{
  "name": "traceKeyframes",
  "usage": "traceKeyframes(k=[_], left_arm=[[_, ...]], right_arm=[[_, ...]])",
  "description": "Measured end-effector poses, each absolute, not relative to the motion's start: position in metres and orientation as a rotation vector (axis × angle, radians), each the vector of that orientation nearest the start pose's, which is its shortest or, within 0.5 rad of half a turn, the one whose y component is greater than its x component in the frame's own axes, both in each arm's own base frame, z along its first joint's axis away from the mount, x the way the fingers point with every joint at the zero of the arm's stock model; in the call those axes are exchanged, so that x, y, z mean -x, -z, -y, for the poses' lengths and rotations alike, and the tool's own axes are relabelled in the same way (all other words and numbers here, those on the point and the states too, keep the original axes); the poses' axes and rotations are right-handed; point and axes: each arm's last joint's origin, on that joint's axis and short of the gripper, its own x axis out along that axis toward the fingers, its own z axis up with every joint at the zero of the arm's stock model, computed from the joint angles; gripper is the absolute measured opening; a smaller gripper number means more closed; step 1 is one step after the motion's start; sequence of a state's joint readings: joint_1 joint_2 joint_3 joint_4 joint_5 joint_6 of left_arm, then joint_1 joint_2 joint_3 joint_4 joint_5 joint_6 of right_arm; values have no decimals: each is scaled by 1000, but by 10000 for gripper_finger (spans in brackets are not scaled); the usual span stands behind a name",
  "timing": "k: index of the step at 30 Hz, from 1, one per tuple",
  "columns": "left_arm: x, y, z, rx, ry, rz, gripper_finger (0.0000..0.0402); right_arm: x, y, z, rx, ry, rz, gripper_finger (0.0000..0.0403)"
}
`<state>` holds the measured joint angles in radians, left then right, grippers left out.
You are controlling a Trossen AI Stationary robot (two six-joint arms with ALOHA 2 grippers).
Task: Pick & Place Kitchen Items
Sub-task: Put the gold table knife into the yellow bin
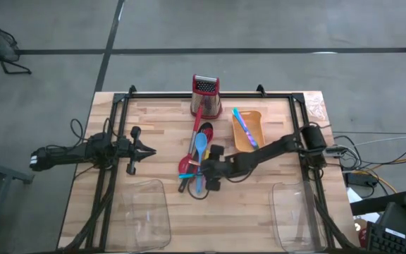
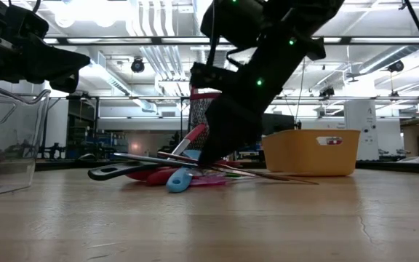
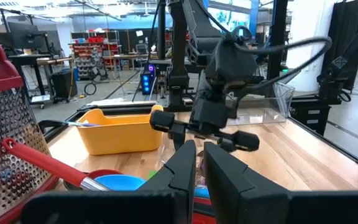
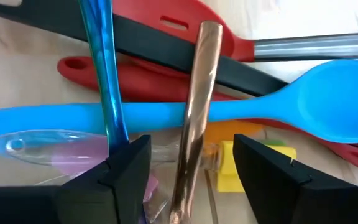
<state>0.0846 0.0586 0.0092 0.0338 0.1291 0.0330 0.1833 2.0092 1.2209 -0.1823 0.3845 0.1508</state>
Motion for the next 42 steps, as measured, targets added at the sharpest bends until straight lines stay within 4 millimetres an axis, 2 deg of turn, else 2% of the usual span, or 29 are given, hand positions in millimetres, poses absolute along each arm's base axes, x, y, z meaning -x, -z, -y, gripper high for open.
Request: traceKeyframes(k=[7,21,27,42], left_arm=[[-101,-165,-5,-31,45,-15,39],[-101,-165,-5,-31,45,-17,39],[-101,-165,-5,-31,44,-17,39],[-101,-165,-5,-31,44,-18,39]], right_arm=[[-393,-131,-62,138,264,-919,234],[-386,-124,-53,126,275,-957,189],[-385,-122,-51,125,279,-959,155],[-386,-123,-52,131,275,-952,39]])
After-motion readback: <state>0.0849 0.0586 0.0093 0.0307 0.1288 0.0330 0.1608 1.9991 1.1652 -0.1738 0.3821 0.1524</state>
